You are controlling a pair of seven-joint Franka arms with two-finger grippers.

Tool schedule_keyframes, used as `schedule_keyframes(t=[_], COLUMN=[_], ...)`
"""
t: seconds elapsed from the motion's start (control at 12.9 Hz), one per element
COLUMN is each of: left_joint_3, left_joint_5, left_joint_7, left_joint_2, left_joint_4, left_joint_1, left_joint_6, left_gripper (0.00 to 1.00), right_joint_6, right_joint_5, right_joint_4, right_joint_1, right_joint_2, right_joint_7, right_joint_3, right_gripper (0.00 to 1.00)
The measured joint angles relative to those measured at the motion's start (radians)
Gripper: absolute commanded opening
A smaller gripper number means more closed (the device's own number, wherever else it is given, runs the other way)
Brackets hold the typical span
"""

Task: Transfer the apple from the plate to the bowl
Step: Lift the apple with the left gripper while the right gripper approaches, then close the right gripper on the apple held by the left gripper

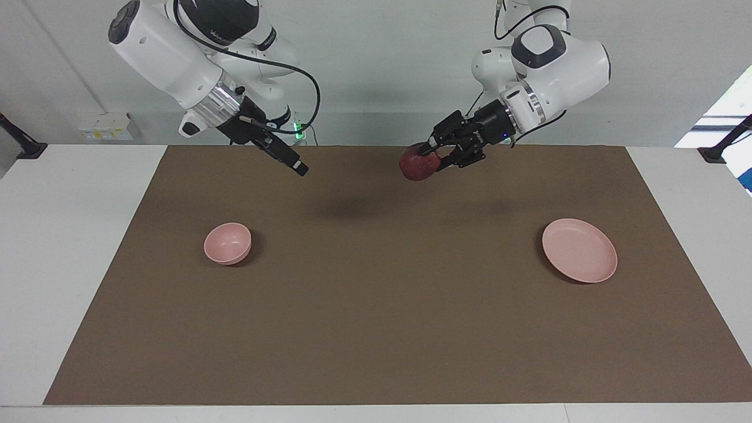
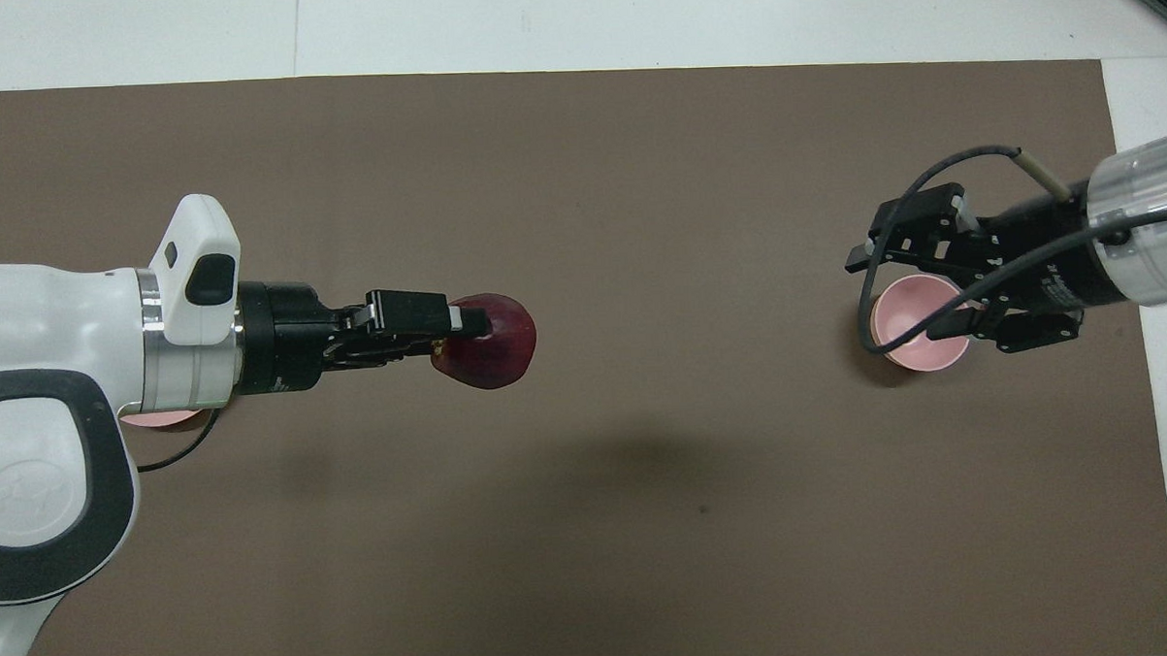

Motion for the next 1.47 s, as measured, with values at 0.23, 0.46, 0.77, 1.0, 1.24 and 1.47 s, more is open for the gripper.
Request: schedule_keyframes(t=[0.23, 0.46, 0.77, 1.0, 1.24, 1.47], left_joint_3=[-0.087, -0.161, -0.175, -0.182, -0.185, -0.188], left_joint_5=[-0.079, -0.123, -0.126, -0.126, -0.126, -0.126], left_joint_7=[-0.014, -0.022, -0.030, -0.034, -0.040, -0.054], left_joint_2=[0.000, -0.001, -0.001, -0.001, -0.001, -0.001], left_joint_4=[-0.001, -0.001, -0.001, -0.001, -0.001, -0.001], left_joint_1=[0.000, 0.000, 0.000, 0.000, 0.000, 0.000], left_joint_6=[0.171, 0.298, 0.323, 0.328, 0.331, 0.331], left_gripper=[0.00, 0.00, 0.00, 0.00, 0.00, 0.00], right_joint_6=[0.089, 0.107, 0.106, 0.115, 0.170, 0.202], right_joint_5=[0.109, 0.196, 0.249, 0.252, 0.264, 0.280], right_joint_4=[-0.001, -0.002, -0.031, -0.042, -0.048, -0.049], right_joint_1=[0.071, 0.116, 0.119, 0.129, 0.154, 0.172], right_joint_2=[0.024, 0.030, 0.021, 0.019, 0.020, 0.020], right_joint_7=[0.160, 0.247, 0.272, 0.272, 0.272, 0.272], right_joint_3=[0.001, 0.002, 0.001, 0.002, 0.004, 0.005], right_gripper=[1.00, 1.00, 1.00, 1.00, 1.00, 1.00])
